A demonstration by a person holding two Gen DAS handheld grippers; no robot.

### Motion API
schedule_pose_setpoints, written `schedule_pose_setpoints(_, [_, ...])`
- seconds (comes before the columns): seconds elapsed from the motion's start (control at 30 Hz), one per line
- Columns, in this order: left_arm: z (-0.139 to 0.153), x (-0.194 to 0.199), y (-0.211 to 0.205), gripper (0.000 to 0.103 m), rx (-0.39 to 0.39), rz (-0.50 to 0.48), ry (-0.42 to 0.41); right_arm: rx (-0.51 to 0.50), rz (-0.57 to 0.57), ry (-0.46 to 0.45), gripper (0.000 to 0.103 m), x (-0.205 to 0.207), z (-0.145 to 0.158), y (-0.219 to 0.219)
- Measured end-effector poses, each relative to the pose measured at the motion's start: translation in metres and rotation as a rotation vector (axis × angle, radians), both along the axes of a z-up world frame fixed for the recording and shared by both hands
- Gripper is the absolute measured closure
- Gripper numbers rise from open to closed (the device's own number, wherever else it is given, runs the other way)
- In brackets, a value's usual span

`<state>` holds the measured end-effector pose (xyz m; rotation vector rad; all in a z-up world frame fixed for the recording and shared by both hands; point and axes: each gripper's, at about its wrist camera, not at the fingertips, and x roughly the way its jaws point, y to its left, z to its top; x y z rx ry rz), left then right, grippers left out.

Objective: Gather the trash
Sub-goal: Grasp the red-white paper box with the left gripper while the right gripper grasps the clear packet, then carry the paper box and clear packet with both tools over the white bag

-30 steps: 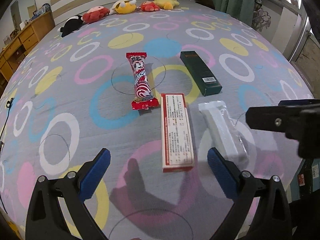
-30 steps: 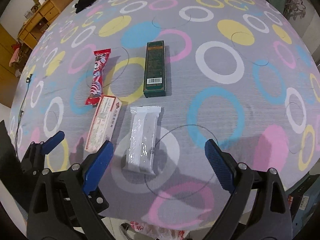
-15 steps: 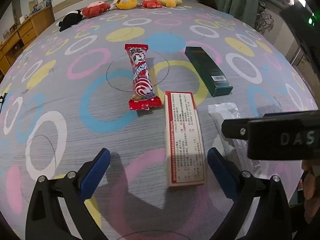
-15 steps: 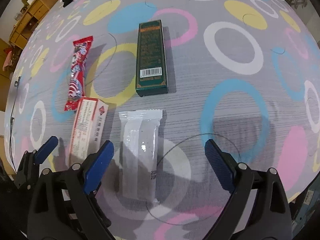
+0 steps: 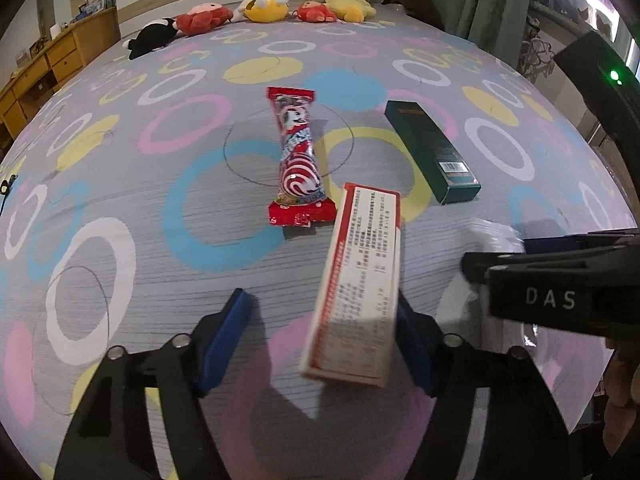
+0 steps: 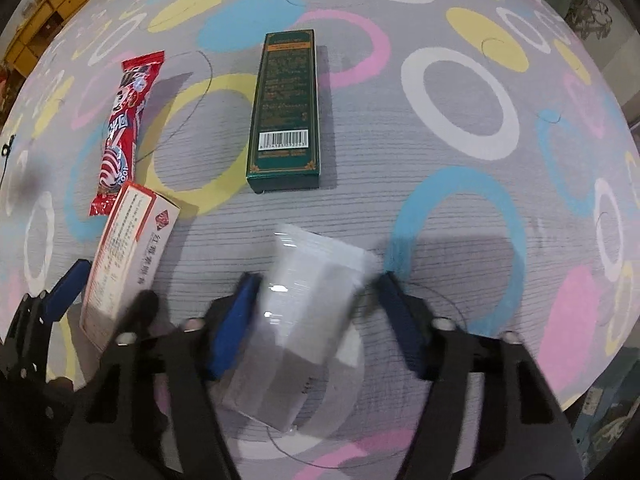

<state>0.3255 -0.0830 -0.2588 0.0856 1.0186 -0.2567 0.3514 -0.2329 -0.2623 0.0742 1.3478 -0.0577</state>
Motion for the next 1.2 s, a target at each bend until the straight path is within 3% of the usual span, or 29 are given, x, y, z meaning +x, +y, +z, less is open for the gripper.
schedule_pose_setpoints(0.07, [0.001,-0.001,0.004,0.045,-0.007,0.01,-0.007,-0.004,0.003,-0.004,0.059,-0.001,0.001,0.001])
schedule_pose_setpoints(0.27, [0.004,-0.006,0.011,0.063,-0.016,0.034,-0.014,-0.021,0.011,-0.025,0.064,-0.007,0.002,0.004])
schedule_pose_setpoints(0.43, [0.006,-0.012,0.014,0.069,-0.02,0.037,-0.011,-0.015,0.03,-0.027,0.067,-0.015,0.003,0.005])
schedule_pose_setpoints(0.67, [0.009,-0.022,0.022,0.07,-0.055,0.037,-0.016,-0.015,0.035,-0.039,0.067,-0.021,0.003,0.006])
schedule_pose_setpoints(1.2, [0.023,-0.05,0.026,0.07,-0.043,0.029,-0.039,-0.001,0.043,-0.074,0.068,-0.05,0.008,0.005])
